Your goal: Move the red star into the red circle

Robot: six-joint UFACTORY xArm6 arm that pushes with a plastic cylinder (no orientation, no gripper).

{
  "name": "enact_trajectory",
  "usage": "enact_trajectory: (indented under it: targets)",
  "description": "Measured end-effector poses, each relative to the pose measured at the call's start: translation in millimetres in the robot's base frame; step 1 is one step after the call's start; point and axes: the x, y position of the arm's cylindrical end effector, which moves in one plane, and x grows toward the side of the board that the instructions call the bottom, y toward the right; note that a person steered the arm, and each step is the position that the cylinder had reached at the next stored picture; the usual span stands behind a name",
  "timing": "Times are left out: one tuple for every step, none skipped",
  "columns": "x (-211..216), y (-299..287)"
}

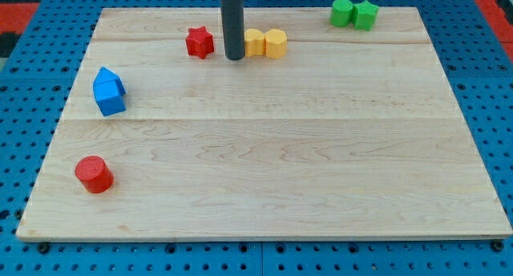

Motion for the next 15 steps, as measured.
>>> enact_trajectory:
  targets:
    - [-41,-14]
    - [-37,-29]
    - [-6,-77]
    - [-12,-87]
    - [-16,-131]
    - [22,-150]
    - [70,-131]
    - [78,-98]
    - [81,-62]
    - [114,-62]
    - [140,-101]
    - [159,-133]
    - [177,-89]
    - [197,-71]
    - [227,-99]
